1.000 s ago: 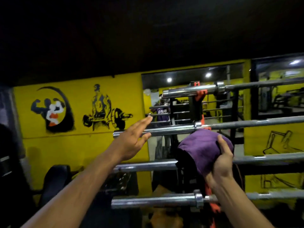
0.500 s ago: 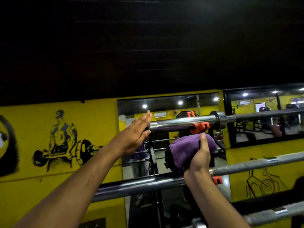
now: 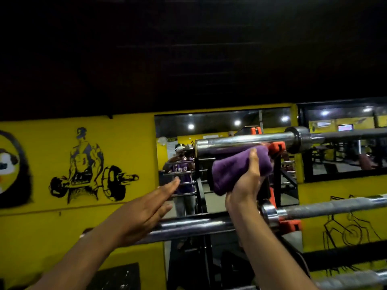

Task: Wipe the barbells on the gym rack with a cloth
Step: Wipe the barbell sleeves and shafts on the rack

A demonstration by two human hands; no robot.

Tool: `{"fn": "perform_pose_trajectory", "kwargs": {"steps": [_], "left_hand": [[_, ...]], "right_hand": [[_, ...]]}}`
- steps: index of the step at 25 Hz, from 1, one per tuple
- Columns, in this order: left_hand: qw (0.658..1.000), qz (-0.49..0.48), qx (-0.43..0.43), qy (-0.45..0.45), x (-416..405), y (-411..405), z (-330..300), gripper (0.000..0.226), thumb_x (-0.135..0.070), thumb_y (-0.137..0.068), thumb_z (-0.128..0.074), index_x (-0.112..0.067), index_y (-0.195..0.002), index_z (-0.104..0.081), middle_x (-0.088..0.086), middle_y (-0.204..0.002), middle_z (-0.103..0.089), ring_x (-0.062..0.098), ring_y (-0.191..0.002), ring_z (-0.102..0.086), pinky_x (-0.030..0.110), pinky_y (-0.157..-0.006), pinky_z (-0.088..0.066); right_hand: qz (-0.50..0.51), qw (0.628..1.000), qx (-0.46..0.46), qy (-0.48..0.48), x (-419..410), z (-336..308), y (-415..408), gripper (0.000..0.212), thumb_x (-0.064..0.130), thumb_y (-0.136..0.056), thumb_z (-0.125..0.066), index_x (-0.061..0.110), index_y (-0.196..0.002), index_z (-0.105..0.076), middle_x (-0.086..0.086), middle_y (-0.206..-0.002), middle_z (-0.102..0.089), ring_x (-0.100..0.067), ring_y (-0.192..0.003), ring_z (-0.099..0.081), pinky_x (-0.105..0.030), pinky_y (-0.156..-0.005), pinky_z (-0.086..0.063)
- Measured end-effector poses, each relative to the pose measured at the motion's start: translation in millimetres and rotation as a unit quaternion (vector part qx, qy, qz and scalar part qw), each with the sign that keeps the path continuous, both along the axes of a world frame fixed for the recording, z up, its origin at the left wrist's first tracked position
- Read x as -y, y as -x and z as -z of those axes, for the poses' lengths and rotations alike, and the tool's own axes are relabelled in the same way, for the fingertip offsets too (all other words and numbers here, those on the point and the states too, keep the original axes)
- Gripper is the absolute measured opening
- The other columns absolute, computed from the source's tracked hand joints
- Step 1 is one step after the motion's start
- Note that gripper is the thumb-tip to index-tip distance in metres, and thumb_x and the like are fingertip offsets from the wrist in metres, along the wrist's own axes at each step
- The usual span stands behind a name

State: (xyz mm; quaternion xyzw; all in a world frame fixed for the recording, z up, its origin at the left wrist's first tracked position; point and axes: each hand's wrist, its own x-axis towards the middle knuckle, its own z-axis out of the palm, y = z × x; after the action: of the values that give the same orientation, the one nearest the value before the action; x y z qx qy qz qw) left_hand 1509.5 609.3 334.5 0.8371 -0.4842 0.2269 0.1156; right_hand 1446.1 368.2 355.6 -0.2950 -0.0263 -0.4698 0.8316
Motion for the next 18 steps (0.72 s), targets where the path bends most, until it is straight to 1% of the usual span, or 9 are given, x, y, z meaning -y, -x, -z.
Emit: {"fn": "perform_pose_trajectory", "kwargs": {"steps": [3, 6, 8, 9, 11, 14, 15, 16, 18], "left_hand": [[0.998, -0.043, -0.009, -0.045, -25.3, -3.1, 25.7, 0.054, -0.064, -0.098, -0.014, -0.064, -0.146, 0.011, -0.05, -0.149, 0.013, -0.014, -0.146, 0.0, 0.009, -0.111, -0.01], [0.994, -0.081, 0.015, -0.076, -28.2, -0.8, 30.9, 0.054, -0.062, -0.099, -0.011, -0.059, -0.148, 0.011, -0.035, -0.158, 0.006, -0.002, -0.15, -0.01, 0.019, -0.115, -0.023], [0.991, -0.098, 0.034, -0.084, -24.3, 4.9, 29.5, 0.057, -0.059, -0.102, -0.015, -0.053, -0.152, 0.01, -0.024, -0.164, -0.009, 0.003, -0.149, -0.023, 0.027, -0.115, -0.031], [0.99, -0.103, 0.038, -0.085, -23.5, 6.8, 29.7, 0.058, -0.06, -0.102, -0.016, -0.05, -0.154, 0.008, -0.022, -0.164, -0.012, 0.004, -0.148, -0.024, 0.028, -0.114, -0.032], [0.99, -0.108, 0.031, -0.088, -26.4, 5.4, 30.8, 0.06, -0.066, -0.098, -0.01, -0.051, -0.153, 0.01, -0.024, -0.164, -0.008, 0.003, -0.15, -0.017, 0.028, -0.117, -0.027], [0.99, -0.104, 0.02, -0.092, -29.3, -0.6, 35.3, 0.062, -0.077, -0.089, 0.006, -0.058, -0.147, 0.011, -0.031, -0.161, -0.003, 0.0, -0.151, -0.013, 0.028, -0.119, -0.024], [0.991, -0.105, 0.02, -0.085, -28.7, -0.3, 35.6, 0.062, -0.077, -0.088, 0.007, -0.059, -0.147, 0.01, -0.032, -0.16, -0.004, 0.0, -0.151, -0.013, 0.029, -0.119, -0.025], [0.991, -0.105, 0.019, -0.078, -28.0, 1.3, 35.1, 0.062, -0.076, -0.089, 0.004, -0.058, -0.148, 0.007, -0.032, -0.16, -0.005, 0.0, -0.15, -0.015, 0.028, -0.118, -0.026], [0.991, -0.112, 0.024, -0.068, -24.0, 4.6, 33.8, 0.059, -0.069, -0.095, -0.004, -0.054, -0.151, 0.003, -0.028, -0.161, -0.012, 0.003, -0.15, -0.021, 0.029, -0.117, -0.028]], "right_hand": [[-0.005, 1.0, 0.008, 0.004, -11.4, -10.9, -8.2, 0.052, 0.053, -0.092, -0.057, 0.035, -0.139, -0.042, 0.003, -0.127, -0.059, -0.018, -0.112, -0.061, -0.036, -0.08, -0.048], [0.01, 0.996, -0.02, 0.09, -44.1, -12.2, -19.9, 0.046, 0.051, -0.084, -0.062, 0.046, -0.125, -0.042, 0.001, -0.124, -0.059, -0.021, -0.111, -0.063, -0.05, -0.092, -0.051], [-0.027, 0.989, -0.03, 0.143, -63.2, -6.0, -18.8, 0.047, 0.049, -0.083, -0.064, 0.045, -0.123, -0.04, 0.001, -0.128, -0.056, -0.023, -0.112, -0.063, -0.056, -0.095, -0.05], [-0.045, 0.988, -0.036, 0.146, -64.1, -5.3, -16.2, 0.045, 0.048, -0.084, -0.065, 0.045, -0.123, -0.041, 0.002, -0.129, -0.056, -0.023, -0.113, -0.063, -0.057, -0.097, -0.049], [-0.061, 0.993, -0.045, 0.095, -51.0, -9.2, -4.8, 0.04, 0.041, -0.09, -0.066, 0.043, -0.123, -0.044, 0.002, -0.128, -0.059, -0.022, -0.112, -0.063, -0.053, -0.099, -0.049], [0.004, 1.0, -0.008, -0.022, -14.5, -15.5, 9.3, 0.037, 0.032, -0.098, -0.062, 0.033, -0.129, -0.042, 0.007, -0.115, -0.063, -0.009, -0.1, -0.065, -0.03, -0.089, -0.052], [0.019, 0.999, 0.003, -0.034, -10.1, -17.2, 12.1, 0.039, 0.031, -0.098, -0.062, 0.032, -0.131, -0.042, 0.01, -0.114, -0.063, -0.005, -0.099, -0.065, -0.026, -0.086, -0.051], [0.023, 0.999, 0.004, -0.031, -14.5, -18.7, 11.9, 0.041, 0.032, -0.098, -0.062, 0.032, -0.133, -0.042, 0.01, -0.115, -0.062, -0.005, -0.101, -0.064, -0.026, -0.087, -0.052], [0.007, 1.0, -0.018, 0.017, -39.5, -17.8, 1.0, 0.041, 0.037, -0.096, -0.063, 0.037, -0.131, -0.043, 0.009, -0.12, -0.06, -0.01, -0.108, -0.063, -0.036, -0.094, -0.052]]}}
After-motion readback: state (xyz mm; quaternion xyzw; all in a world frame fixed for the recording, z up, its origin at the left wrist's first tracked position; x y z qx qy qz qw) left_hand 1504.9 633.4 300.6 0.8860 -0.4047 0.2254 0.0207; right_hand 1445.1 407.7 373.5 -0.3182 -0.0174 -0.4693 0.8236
